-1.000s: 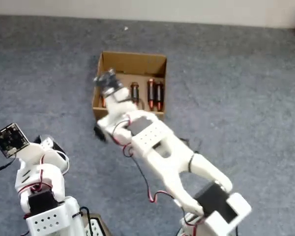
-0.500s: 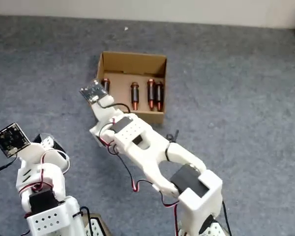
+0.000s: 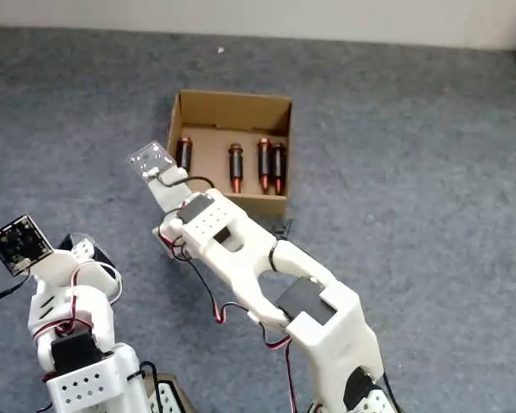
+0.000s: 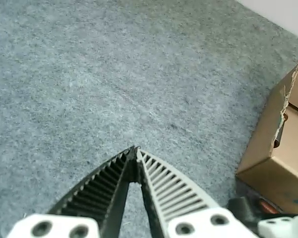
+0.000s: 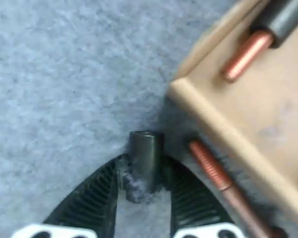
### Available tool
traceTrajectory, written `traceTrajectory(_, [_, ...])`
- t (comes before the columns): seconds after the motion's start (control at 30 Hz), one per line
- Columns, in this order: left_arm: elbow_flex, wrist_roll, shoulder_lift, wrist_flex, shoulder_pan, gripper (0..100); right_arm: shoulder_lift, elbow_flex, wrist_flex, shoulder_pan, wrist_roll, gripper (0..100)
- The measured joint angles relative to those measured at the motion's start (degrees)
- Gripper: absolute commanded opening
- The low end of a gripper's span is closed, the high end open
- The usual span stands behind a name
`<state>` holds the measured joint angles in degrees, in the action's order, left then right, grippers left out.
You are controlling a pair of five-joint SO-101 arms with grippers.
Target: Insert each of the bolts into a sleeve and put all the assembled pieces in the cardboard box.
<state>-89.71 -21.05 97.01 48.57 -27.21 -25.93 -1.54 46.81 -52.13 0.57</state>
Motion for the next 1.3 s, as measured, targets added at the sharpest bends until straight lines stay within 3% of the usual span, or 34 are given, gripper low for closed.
traceTrajectory(0.23, [-0.7,0.0,0.0,0.0,0.0,1,0.7,5.5,14.2,-0.3,0.0,0.4])
traceTrajectory(0.47, [-0.7,0.1,0.0,0.0,0.0,1,16.0,5.2,24.0,4.4,0.0,0.4])
traceTrajectory(0.73, [-0.7,0.6,0.0,0.0,0.0,1,36.5,-11.5,25.7,7.0,0.0,0.4])
traceTrajectory(1.0, [-0.7,18.3,0.0,0.0,0.0,1,55.4,-25.8,25.8,16.8,3.5,0.4])
traceTrajectory(1.17, [-0.7,20.7,0.0,0.1,1.6,6,61.0,-32.6,25.8,25.1,5.1,0.4])
traceTrajectory(1.3, [2.0,23.8,0.0,4.7,5.9,7,63.2,-39.3,22.2,31.9,5.5,0.4])
